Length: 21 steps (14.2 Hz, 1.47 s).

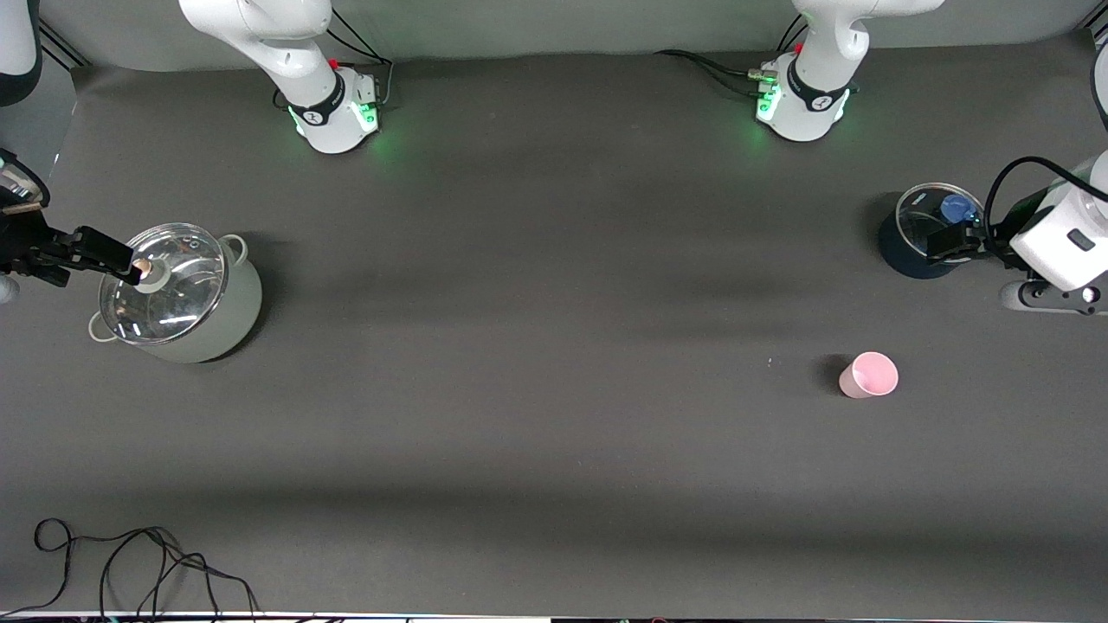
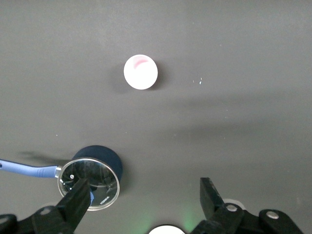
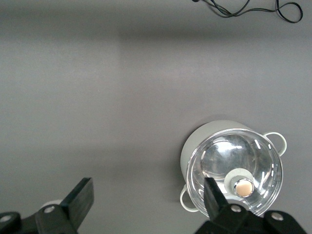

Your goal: Transfer pink cup from left to right arm

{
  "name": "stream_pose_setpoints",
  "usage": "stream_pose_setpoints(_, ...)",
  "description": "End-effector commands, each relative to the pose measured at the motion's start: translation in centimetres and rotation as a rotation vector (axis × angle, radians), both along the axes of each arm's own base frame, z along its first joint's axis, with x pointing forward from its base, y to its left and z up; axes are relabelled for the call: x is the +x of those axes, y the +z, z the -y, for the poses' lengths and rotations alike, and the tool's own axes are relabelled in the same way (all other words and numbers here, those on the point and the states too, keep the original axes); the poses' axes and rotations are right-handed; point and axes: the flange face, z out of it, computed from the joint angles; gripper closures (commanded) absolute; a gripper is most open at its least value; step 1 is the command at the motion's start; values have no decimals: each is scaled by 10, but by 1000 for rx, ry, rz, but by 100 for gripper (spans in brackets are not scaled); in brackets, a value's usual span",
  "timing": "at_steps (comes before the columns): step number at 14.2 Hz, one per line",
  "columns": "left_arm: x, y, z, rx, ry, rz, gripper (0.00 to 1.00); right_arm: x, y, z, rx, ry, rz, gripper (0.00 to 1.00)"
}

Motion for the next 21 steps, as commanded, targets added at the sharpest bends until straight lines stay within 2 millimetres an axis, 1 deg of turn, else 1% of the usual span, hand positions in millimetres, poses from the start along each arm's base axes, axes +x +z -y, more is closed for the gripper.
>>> stream_pose_setpoints(1, 9, 1, -20, -38, -87, 29, 0, 2, 3, 2, 2, 1, 0, 0)
stream_pose_setpoints(3, 15, 0, -48, -86, -155, 69, 0, 2, 3, 2, 2, 1, 0, 0)
stream_pose_setpoints(5, 23, -1, -62, -119, -294, 119, 0, 2, 3, 2, 2, 1, 0, 0)
stream_pose_setpoints(7, 28, -3, -84, -195, -374, 173, 0, 1, 3, 6, 1, -5, 0, 0)
stream_pose_setpoints(8, 32, -10, -103, -248, -421, 201, 0, 1, 3, 6, 1, -5, 0, 0)
stream_pose_setpoints(9, 38, -22, -124, -312, -474, 229, 0, 1, 3, 6, 1, -5, 0, 0)
stream_pose_setpoints(10, 43, -36, -149, -379, -520, 269, 0, 1, 3, 6, 1, -5, 0, 0)
stream_pose_setpoints(11, 46, -53, -174, -440, -568, 306, 0, 1, 3, 6, 1, -5, 0, 0)
stream_pose_setpoints(13, 50, -89, -204, -538, -661, 376, 0, 1, 3, 6, 1, -5, 0, 0)
stream_pose_setpoints(15, 51, -125, -229, -624, -704, 450, 0, 1, 3, 7, 1, -8, 0, 0)
stream_pose_setpoints(16, 49, -146, -242, -663, -727, 480, 0, 1, 3, 7, 1, -6, 0, 0)
stream_pose_setpoints(18, 48, -189, -248, -739, -795, 509, 0, 1, 3, 8, 1, -9, 0, 0)
stream_pose_setpoints(19, 46, -203, -258, -758, -815, 539, 0, 1, 3, 9, 1, -11, 0, 0)
stream_pose_setpoints(21, 40, -237, -270, -803, -865, 596, 0, 1, 3, 9, 1, -11, 0, 0)
